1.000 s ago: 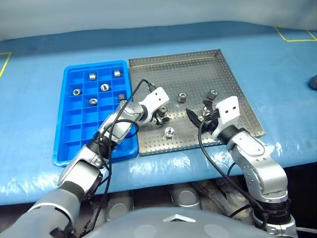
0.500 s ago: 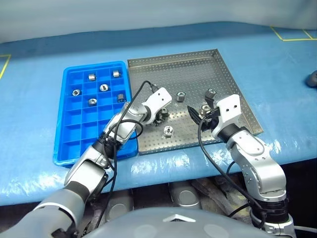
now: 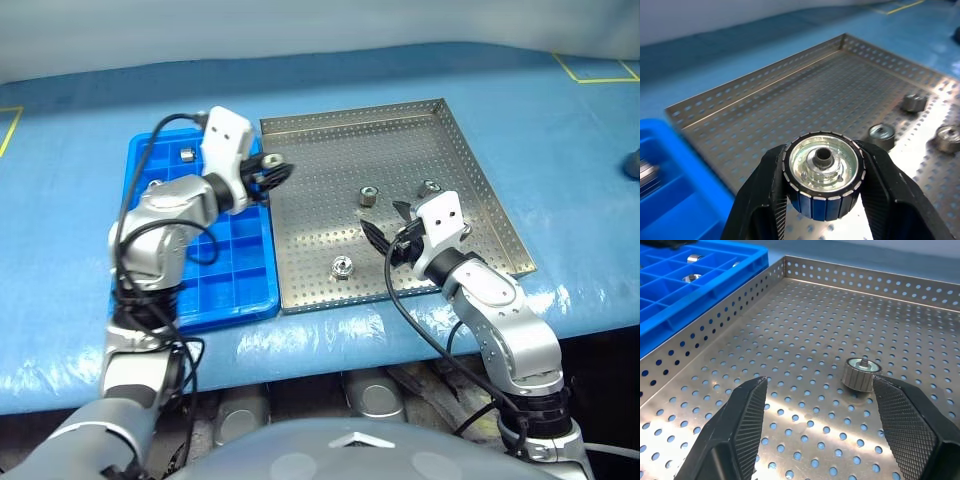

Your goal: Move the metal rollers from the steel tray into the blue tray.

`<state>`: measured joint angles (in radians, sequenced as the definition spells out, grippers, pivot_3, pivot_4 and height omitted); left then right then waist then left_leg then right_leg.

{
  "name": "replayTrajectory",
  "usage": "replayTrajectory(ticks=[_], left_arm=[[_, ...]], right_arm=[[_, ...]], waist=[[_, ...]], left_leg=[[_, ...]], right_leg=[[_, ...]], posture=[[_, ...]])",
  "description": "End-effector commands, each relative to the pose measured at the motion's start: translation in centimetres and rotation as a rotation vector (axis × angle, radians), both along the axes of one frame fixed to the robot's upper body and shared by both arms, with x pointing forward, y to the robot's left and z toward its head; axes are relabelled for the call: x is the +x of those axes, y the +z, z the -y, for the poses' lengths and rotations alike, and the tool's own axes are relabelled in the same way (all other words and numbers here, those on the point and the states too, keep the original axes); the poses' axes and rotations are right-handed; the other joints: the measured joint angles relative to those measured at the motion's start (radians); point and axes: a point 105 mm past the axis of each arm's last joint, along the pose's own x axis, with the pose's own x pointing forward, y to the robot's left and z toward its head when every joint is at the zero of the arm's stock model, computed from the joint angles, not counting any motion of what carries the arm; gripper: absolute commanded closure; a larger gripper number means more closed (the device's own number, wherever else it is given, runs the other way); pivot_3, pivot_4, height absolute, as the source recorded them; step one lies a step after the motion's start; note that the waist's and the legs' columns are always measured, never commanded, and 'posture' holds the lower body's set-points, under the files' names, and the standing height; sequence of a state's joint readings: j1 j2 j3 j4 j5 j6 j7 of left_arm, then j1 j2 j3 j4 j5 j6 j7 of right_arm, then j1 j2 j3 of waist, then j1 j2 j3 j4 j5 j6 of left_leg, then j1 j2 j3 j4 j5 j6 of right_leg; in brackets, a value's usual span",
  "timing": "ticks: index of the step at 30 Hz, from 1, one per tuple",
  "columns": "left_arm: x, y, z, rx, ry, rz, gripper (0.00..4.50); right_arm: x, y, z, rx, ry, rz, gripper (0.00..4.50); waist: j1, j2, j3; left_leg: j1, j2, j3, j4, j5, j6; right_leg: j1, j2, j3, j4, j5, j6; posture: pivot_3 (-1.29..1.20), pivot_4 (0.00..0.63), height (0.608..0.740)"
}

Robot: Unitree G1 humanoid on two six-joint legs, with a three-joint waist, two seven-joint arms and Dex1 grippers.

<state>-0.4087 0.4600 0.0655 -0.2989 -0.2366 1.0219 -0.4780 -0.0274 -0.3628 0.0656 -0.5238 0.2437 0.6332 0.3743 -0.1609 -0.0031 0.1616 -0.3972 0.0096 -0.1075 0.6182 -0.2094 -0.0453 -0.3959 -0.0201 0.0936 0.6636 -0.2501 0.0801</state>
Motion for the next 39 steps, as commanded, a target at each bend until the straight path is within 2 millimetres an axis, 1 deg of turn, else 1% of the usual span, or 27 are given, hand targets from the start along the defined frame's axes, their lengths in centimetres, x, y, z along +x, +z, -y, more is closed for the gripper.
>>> replayTrajectory(ticks=[1,2,4,8,14,17,20,21,22,23,25,26,27,28,29,30,31,32,33,34,36,37,39], left_arm=[[-1.0,1.6,-5.8,0.171,0.245,0.079,2.79],[-1.3,1.7,-6.8,0.189,0.289,0.081,2.79],[-1.8,1.7,-7.7,0.215,0.337,0.081,2.79],[-2.3,0.8,-8.1,0.256,0.359,0.050,2.79],[-2.9,-1.3,-7.8,0.297,0.347,-0.026,2.79],[-3.3,-1.3,-8.2,0.309,0.352,-0.030,2.79],[-3.3,-1.2,-8.8,0.321,0.372,-0.023,2.79],[-3.2,-1.1,-8.8,0.326,0.372,-0.018,2.07],[-3.1,-1.0,-8.6,0.324,0.368,-0.010,1.85],[-2.9,-0.7,-8.2,0.301,0.356,0.004,1.55],[-2.3,0.4,-6.7,0.192,0.327,0.064,0.89],[-1.9,1.4,-5.1,0.104,0.273,0.118,0.62],[-1.7,2.5,-3.0,-0.017,0.179,0.165,0.62],[-1.8,3.3,-1.4,-0.108,0.106,0.189,0.62],[-1.6,3.5,-0.7,-0.115,0.076,0.204,0.62],[-1.3,3.4,-0.3,-0.101,0.067,0.209,0.62],[-1.1,3.4,0.5,-0.130,0.032,0.207,0.62],[-1.0,3.5,1.5,-0.174,-0.011,0.203,0.62],[-1.3,3.5,3.2,-0.239,-0.094,0.182,0.62],[-1.9,3.0,5.4,-0.257,-0.204,0.146,0.62],[-2.9,0.5,8.4,-0.156,-0.367,0.057,0.62],[-3.1,-0.6,9.3,-0.120,-0.410,0.019,0.62],[-3.2,-2.4,10.3,-0.030,-0.472,-0.030,0.62]], right_arm=[[-0.2,1.2,-0.6,0.006,0.045,0.044,0.94],[-0.1,1.1,-0.7,0.006,0.053,0.041,0.94],[-0.1,1.0,-1.0,0.005,0.067,0.036,0.94],[0.2,1.2,-1.5,0.015,0.086,0.040,0.94],[0.4,1.4,-1.6,0.015,0.085,0.048,0.94],[0.5,1.4,-1.5,0.015,0.081,0.050,0.94],[0.7,1.3,-1.4,0.017,0.072,0.049,0.94],[0.8,1.3,-1.4,0.017,0.065,0.051,0.94],[0.8,1.4,-1.4,0.018,0.062,0.053,0.94],[0.8,1.4,-1.4,0.017,0.061,0.054,0.94],[0.9,1.4,-1.3,0.016,0.058,0.057,0.94],[0.9,1.5,-1.2,0.015,0.054,0.059,0.94],[0.8,1.6,-1.1,0.015,0.048,0.062,0.94],[0.8,1.6,-1.0,0.015,0.043,0.064,0.94],[0.8,1.6,-0.9,0.010,0.035,0.066,0.94],[0.6,1.7,-0.7,0.006,0.025,0.070,0.94],[0.5,1.8,-0.4,0.006,0.014,0.074,0.94],[0.4,1.9,-0.1,0.000,0.004,0.075,0.94],[0.2,1.8,0.3,-0.019,-0.011,0.075,0.94],[0.0,1.6,0.8,-0.054,-0.023,0.070,0.94],[-0.5,1.0,1.8,-0.146,-0.033,0.047,0.94],[-0.9,0.7,2.1,-0.181,-0.031,0.034,0.94],[-1.4,0.5,3.0,-0.228,-0.052,0.017,0.94]], waist=[[0.013,-0.001,0.001],[0.025,-0.002,0.001],[0.046,-0.004,0.002],[0.087,-0.004,0.002],[0.097,-0.005,0.002],[0.093,-0.005,0.002],[0.094,-0.005,0.002],[0.095,-0.005,0.002],[0.095,-0.005,0.002],[0.094,-0.005,0.002],[0.095,-0.005,0.002],[0.096,-0.005,0.002],[0.101,-0.005,0.002],[0.103,-0.005,0.002],[0.104,-0.005,0.002],[0.101,-0.005,0.002],[0.097,-0.005,0.002],[0.092,-0.005,0.002],[0.087,-0.005,0.002],[0.082,-0.005,0.002],[0.077,-0.004,0.002],[0.075,-0.004,0.001],[0.066,-0.004,0.001]], left_leg=[[0.000,0.000,0.000,0.000,0.000,0.000],[0.000,0.000,0.000,0.000,0.000,0.000],[-0.001,0.000,0.000,0.000,0.000,0.000],[-0.001,-0.002,0.000,0.000,0.000,0.000],[-0.001,-0.002,0.000,-0.002,0.000,0.000],[-0.001,-0.001,0.000,-0.003,0.000,0.000],[-0.001,0.000,0.000,-0.003,0.000,0.000],[-0.001,0.000,0.000,-0.003,0.000,0.000],[-0.001,0.000,0.000,-0.003,0.000,0.000],[-0.001,-0.001,0.000,-0.003,0.000,0.000],[-0.001,-0.001,0.000,-0.003,0.000,0.000],[-0.001,-0.001,0.000,-0.003,0.000,0.000],[-0.001,-0.001,0.000,-0.002,0.000,0.000],[-0.002,-0.001,0.000,-0.002,0.000,0.000],[-0.003,-0.002,0.000,-0.001,0.000,-0.001],[-0.003,-0.002,0.000,-0.001,0.000,-0.001],[-0.003,-0.002,0.000,-0.001,0.000,-0.001],[-0.003,-0.002,0.000,-0.001,0.000,-0.001],[-0.002,-0.002,0.000,-0.002,0.000,0.000],[-0.002,-0.002,0.000,-0.002,0.000,0.000],[-0.002,-0.002,0.001,-0.002,0.000,0.000],[-0.003,-0.003,0.001,-0.001,0.000,0.000],[-0.002,-0.003,0.002,0.000,0.000,0.000]], right_leg=[[-0.001,0.000,0.000,0.000,0.000,0.000],[-0.001,0.000,0.000,0.000,0.000,0.000],[-0.001,0.000,-0.001,0.000,0.000,0.000],[0.000,-0.002,-0.002,-0.002,0.000,0.000],[0.000,-0.003,-0.002,-0.002,0.000,-0.001],[-0.001,-0.002,-0.002,-0.002,0.000,-0.001],[-0.002,-0.002,-0.002,-0.002,0.000,-0.002],[-0.001,-0.002,-0.002,-0.002,0.000,-0.002],[-0.001,-0.002,-0.002,-0.002,0.000,-0.002],[-0.001,-0.002,-0.002,-0.002,0.000,-0.002],[-0.001,-0.002,-0.002,-0.002,0.000,-0.002],[-0.001,-0.002,-0.002,-0.002,0.000,-0.002],[-0.001,-0.003,-0.002,-0.002,0.000,-0.002],[-0.001,-0.003,-0.003,-0.002,0.000,-0.002],[-0.001,-0.004,-0.004,-0.002,0.001,-0.003],[-0.001,-0.004,-0.004,-0.003,0.002,-0.005],[-0.001,-0.004,-0.003,-0.003,0.002,-0.006],[-0.001,-0.004,-0.003,-0.002,0.003,-0.006],[-0.001,-0.004,-0.002,-0.002,0.002,-0.006],[-0.001,-0.003,-0.002,-0.002,0.002,-0.005],[-0.001,-0.004,-0.002,-0.003,0.002,-0.005],[-0.001,-0.004,-0.001,-0.003,0.000,-0.002],[0.000,-0.004,0.000,-0.003,0.000,-0.001]], posture=[[-0.06,0.150,0.740],[-0.06,0.150,0.740],[-0.04,0.150,0.740],[-0.02,0.150,0.740],[-0.01,0.150,0.740],[-0.02,0.150,0.740],[-0.02,0.150,0.740],[-0.02,0.150,0.740],[-0.02,0.150,0.740],[-0.02,0.150,0.740],[-0.03,0.150,0.740],[-0.05,0.150,0.740],[-0.05,0.150,0.740],[-0.06,0.150,0.740],[-0.07,0.150,0.740],[-0.09,0.150,0.740],[-0.09,0.150,0.740],[-0.11,0.150,0.740],[-0.11,0.150,0.740],[-0.13,0.150,0.740],[-0.16,0.150,0.740],[-0.17,0.150,0.740],[-0.18,0.150,0.740]])
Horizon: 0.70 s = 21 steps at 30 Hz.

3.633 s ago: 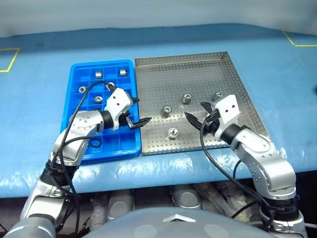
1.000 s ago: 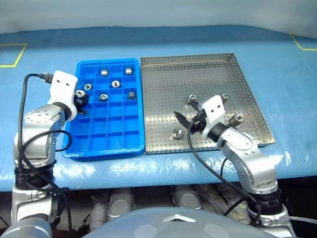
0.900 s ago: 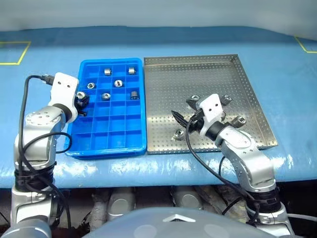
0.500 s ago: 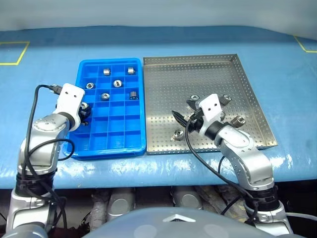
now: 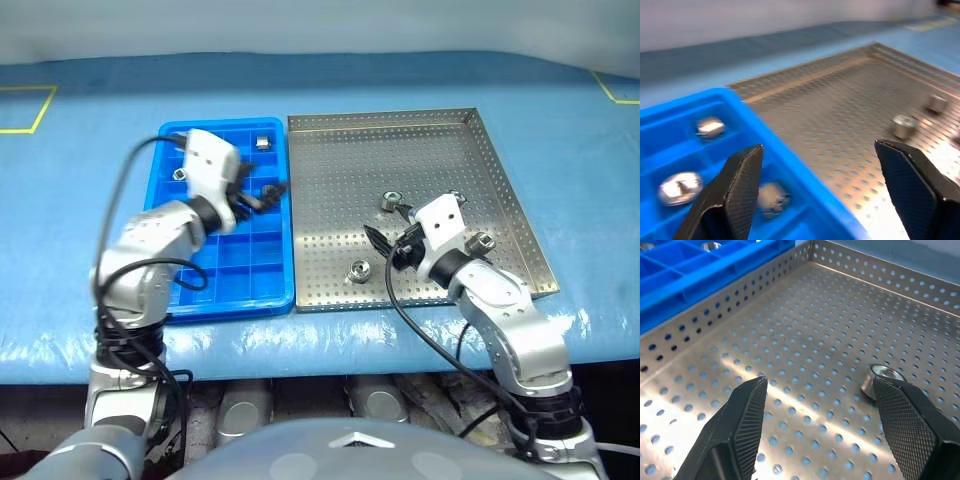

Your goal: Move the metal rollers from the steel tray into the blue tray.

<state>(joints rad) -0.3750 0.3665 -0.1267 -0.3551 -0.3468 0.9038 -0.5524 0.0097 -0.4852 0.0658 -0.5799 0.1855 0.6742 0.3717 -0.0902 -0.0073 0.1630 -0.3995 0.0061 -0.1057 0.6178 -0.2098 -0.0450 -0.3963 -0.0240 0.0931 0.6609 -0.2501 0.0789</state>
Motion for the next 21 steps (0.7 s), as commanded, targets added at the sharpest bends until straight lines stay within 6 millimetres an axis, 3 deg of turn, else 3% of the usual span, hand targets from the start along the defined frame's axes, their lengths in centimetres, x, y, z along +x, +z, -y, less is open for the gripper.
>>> replayTrajectory(ticks=[1,6,11,21], left_arm=[[-0.6,-2.2,2.2,0.133,-0.146,-0.024,0.62],[-1.3,-4.6,4.0,0.272,-0.291,-0.031,0.62],[-2.4,-5.2,5.6,0.268,-0.392,-0.046,0.62],[-2.8,-7.2,5.8,0.385,-0.444,-0.049,0.62]], right_arm=[[-0.8,0.9,1.3,-0.070,-0.036,0.023,0.94],[-1.1,0.6,2.1,-0.087,-0.075,0.007,0.94],[-1.4,0.3,1.7,-0.075,-0.076,-0.003,0.94],[-1.3,0.6,1.3,-0.041,-0.093,0.025,0.94]], waist=[[-0.014,0.000,0.000],[-0.051,0.001,-0.001],[-0.070,0.001,-0.001],[-0.100,0.001,-0.001]], left_leg=[[0.000,0.000,0.000,0.000,0.000,0.000],[0.002,0.003,0.001,0.002,0.000,0.000],[0.003,0.002,0.003,0.002,0.000,0.001],[0.003,0.002,0.003,0.002,-0.001,0.001]], right_leg=[[0.000,0.001,0.000,0.000,0.000,0.000],[0.000,0.003,0.002,0.002,0.000,0.001],[0.002,0.003,0.003,0.001,0.000,0.001],[0.001,0.003,0.004,0.001,0.000,0.002]], posture=[[-0.19,0.150,0.740],[-0.22,0.150,0.740],[-0.25,0.150,0.740],[-0.26,0.150,0.740]])
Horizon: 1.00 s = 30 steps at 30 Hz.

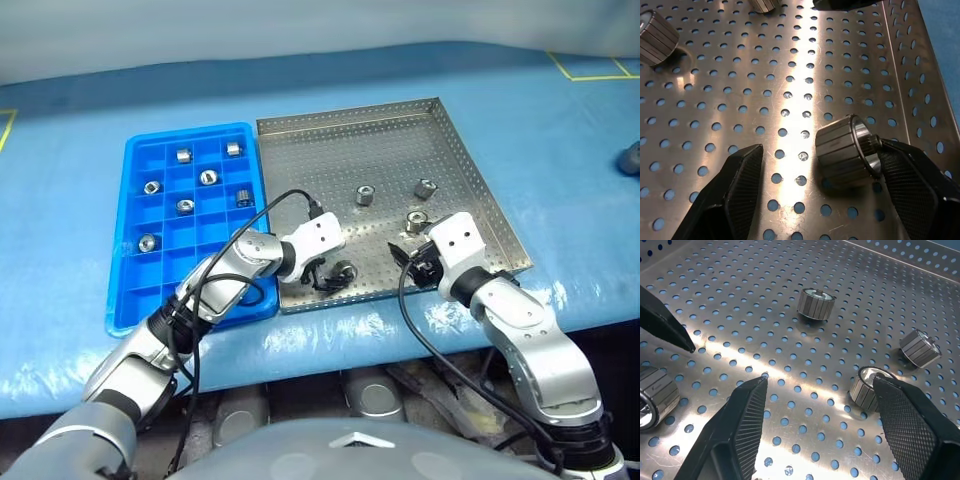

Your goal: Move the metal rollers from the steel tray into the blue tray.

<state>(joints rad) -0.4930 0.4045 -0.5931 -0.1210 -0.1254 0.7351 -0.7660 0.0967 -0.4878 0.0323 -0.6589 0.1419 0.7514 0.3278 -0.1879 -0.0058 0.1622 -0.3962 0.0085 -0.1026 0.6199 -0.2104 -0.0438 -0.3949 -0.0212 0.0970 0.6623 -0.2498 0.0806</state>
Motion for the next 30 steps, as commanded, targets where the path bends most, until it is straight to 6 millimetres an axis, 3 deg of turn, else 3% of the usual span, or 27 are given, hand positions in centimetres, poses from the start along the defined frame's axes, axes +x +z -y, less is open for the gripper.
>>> replayTrajectory(ticks=[1,2,8,14,24,27,30], left_arm=[[0.3,-0.2,-0.1,0.036,-0.002,0.026,0.62],[0.4,-0.3,-0.1,0.039,0.008,0.025,0.62],[0.5,0.0,0.2,-0.006,0.029,0.006,2.49],[-0.8,1.4,1.3,-0.151,-0.024,-0.039,2.49],[0.0,2.3,1.9,-0.205,-0.020,-0.027,2.49],[0.1,1.8,1.8,-0.178,-0.018,-0.019,1.91],[0.6,1.6,1.8,-0.167,0.028,-0.025,0.99]], right_arm=[[0.1,1.5,-0.5,0.013,0.012,0.071,0.94],[0.1,1.5,-0.5,0.014,0.010,0.075,0.94],[0.2,1.4,-0.8,0.017,0.018,0.072,0.94],[0.4,1.3,-1.2,0.016,0.034,0.074,0.94],[0.4,1.2,-1.3,0.008,0.039,0.073,0.94],[0.4,1.2,-1.3,0.009,0.038,0.074,0.94],[0.3,1.2,-1.3,0.011,0.039,0.074,0.94]], waist=[[-0.003,0.000,0.000],[-0.004,0.000,0.000],[-0.004,0.000,0.000],[-0.004,0.000,0.000],[-0.004,0.000,0.000],[-0.004,0.000,0.000],[-0.003,0.000,0.000]], left_leg=[[0.000,0.000,0.000,0.000,0.000,0.000],[0.000,0.000,0.000,0.000,0.000,0.000],[0.000,0.000,0.000,0.000,0.000,0.000],[0.000,0.000,0.000,0.000,0.000,0.000],[0.000,0.000,0.000,0.001,0.000,0.001],[-0.001,0.000,0.000,0.000,0.000,0.001],[-0.001,0.000,0.000,0.000,-0.001,0.001]], right_leg=[[0.000,0.000,0.000,0.000,0.000,0.000],[0.000,0.000,0.000,0.000,0.000,0.000],[0.000,0.000,0.000,0.000,0.000,0.000],[0.000,0.000,0.000,0.000,0.000,0.000],[0.000,0.000,0.000,0.000,0.000,0.000],[0.000,0.000,0.000,0.000,0.000,0.000],[0.000,0.000,0.000,0.000,0.000,0.000]], posture=[[-0.26,0.150,0.740],[-0.26,0.150,0.740],[-0.26,0.150,0.740],[-0.25,0.150,0.740],[-0.25,0.150,0.740],[-0.26,0.150,0.740],[-0.26,0.150,0.740]])
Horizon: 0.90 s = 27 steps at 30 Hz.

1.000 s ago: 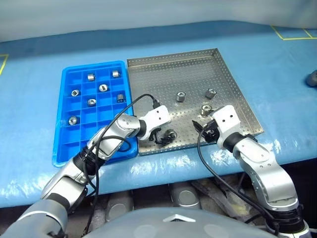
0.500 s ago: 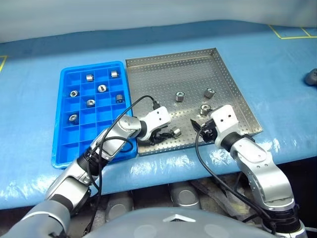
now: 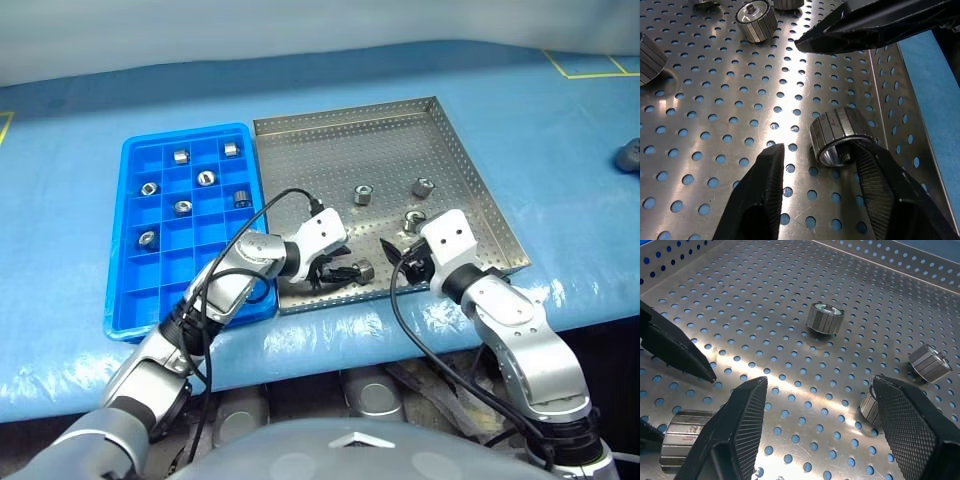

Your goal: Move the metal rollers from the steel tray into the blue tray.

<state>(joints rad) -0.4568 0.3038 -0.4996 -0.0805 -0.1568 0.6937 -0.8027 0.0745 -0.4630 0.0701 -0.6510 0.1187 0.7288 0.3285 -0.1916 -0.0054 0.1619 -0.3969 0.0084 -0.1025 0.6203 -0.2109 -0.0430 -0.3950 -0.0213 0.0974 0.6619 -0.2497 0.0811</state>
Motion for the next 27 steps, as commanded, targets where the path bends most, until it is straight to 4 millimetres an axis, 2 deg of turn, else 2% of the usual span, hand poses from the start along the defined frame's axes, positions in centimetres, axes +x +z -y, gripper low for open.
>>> replayTrajectory(ticks=[1,5,7,13,18,26,27], left_arm=[[0.7,0.7,0.3,-0.004,0.027,0.024,0.67],[0.2,0.9,0.9,-0.036,-0.009,0.000,0.67],[0.6,0.8,1.3,-0.038,0.013,0.007,0.67],[-0.2,0.1,3.0,-0.053,-0.042,-0.014,0.67],[-0.1,-0.7,3.3,-0.040,-0.029,-0.034,0.67],[0.8,0.2,2.4,-0.081,0.027,-0.019,3.18],[1.0,0.2,2.3,-0.085,0.034,-0.011,3.23]], right_arm=[[0.0,1.0,-0.2,0.001,0.007,0.049,0.94],[0.1,1.0,-0.2,0.002,0.006,0.050,0.94],[0.1,1.0,-0.2,0.001,0.008,0.049,0.94],[0.1,1.0,-0.4,0.003,0.011,0.053,0.94],[0.2,1.2,-0.4,0.005,0.007,0.064,0.94],[0.2,0.9,-0.4,0.001,0.011,0.056,0.94],[0.3,0.8,-0.6,0.001,0.017,0.055,0.94]], waist=[[0.000,0.000,0.000],[-0.002,0.000,0.000],[-0.003,0.000,0.000],[-0.006,0.000,0.000],[-0.012,0.000,0.000],[-0.015,0.000,0.000],[-0.015,0.000,0.000]], left_leg=[[0.000,0.000,0.000,0.000,0.000,0.000],[0.000,0.000,0.000,0.000,0.000,0.000],[0.000,0.000,0.000,0.000,0.000,0.000],[0.000,0.000,0.000,0.000,0.000,0.000],[0.000,0.000,0.000,0.000,0.000,0.000],[0.000,0.000,0.000,0.000,0.000,0.000],[0.000,0.000,0.000,0.000,0.000,0.000]], right_leg=[[0.000,0.000,0.000,0.000,0.000,0.000],[0.000,0.000,0.000,0.000,0.000,0.000],[0.000,0.000,0.000,0.000,0.000,0.000],[0.000,0.000,0.000,0.000,0.000,0.000],[0.000,0.000,0.000,0.000,0.000,0.000],[0.000,0.000,0.000,0.000,0.000,0.000],[0.000,0.000,0.000,0.000,0.000,0.000]], posture=[[-0.26,0.150,0.740],[-0.26,0.150,0.740],[-0.26,0.150,0.740],[-0.27,0.150,0.740],[-0.28,0.150,0.740],[-0.26,0.150,0.740],[-0.26,0.150,0.740]])
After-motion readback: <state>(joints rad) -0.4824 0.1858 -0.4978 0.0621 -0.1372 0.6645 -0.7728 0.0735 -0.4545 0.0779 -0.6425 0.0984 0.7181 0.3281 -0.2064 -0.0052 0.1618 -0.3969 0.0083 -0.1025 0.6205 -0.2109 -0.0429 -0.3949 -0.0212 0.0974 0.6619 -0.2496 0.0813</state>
